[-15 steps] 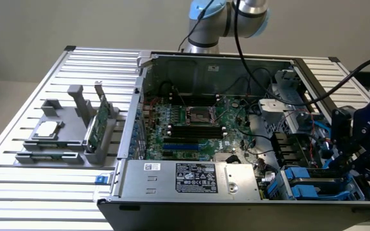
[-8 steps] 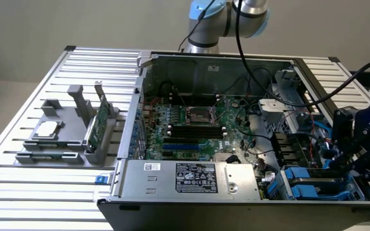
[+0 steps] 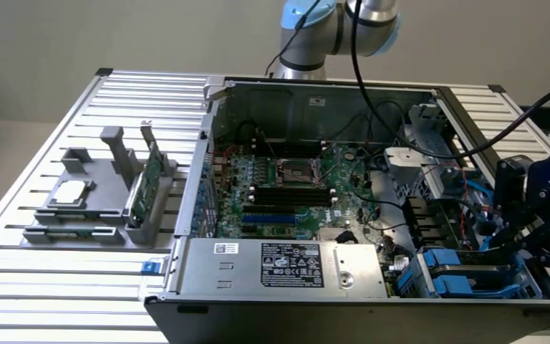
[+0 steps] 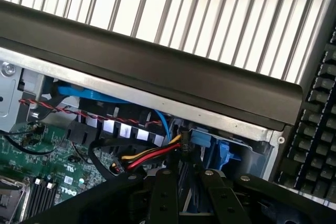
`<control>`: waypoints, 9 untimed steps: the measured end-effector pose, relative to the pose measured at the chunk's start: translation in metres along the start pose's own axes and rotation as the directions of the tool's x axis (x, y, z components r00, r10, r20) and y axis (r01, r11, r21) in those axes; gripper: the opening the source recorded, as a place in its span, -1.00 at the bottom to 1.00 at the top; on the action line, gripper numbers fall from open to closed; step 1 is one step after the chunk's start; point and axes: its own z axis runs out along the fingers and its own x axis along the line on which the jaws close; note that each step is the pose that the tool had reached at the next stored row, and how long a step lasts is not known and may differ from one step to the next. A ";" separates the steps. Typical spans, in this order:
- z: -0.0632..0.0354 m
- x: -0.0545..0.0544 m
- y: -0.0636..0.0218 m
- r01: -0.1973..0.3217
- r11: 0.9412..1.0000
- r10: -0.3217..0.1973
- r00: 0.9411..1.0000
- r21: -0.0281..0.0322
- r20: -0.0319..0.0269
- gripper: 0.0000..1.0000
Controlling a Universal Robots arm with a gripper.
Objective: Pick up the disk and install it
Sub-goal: 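Insert the first disk wire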
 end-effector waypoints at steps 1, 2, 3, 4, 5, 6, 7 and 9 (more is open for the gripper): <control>0.0001 0.000 0.0005 0.000 1.000 0.000 1.000 0.000 -0.001 -0.54; 0.0003 0.000 0.0012 0.000 1.000 0.000 1.000 -0.001 -0.002 -0.54; 0.0003 -0.001 0.0021 0.000 1.000 0.000 1.000 -0.001 -0.002 -0.54; 0.0005 -0.001 0.0032 0.000 1.000 0.000 1.000 -0.001 -0.003 -0.54; 0.0007 -0.001 0.0044 0.000 1.000 0.000 1.000 -0.001 -0.003 -0.54; 0.0007 -0.002 0.0056 0.000 1.000 0.000 1.000 -0.001 -0.003 -0.54; 0.0008 -0.002 0.0064 0.000 1.000 0.000 1.000 -0.001 -0.003 -0.54; 0.0008 -0.002 0.0070 0.000 1.000 0.000 1.000 -0.001 -0.003 -0.54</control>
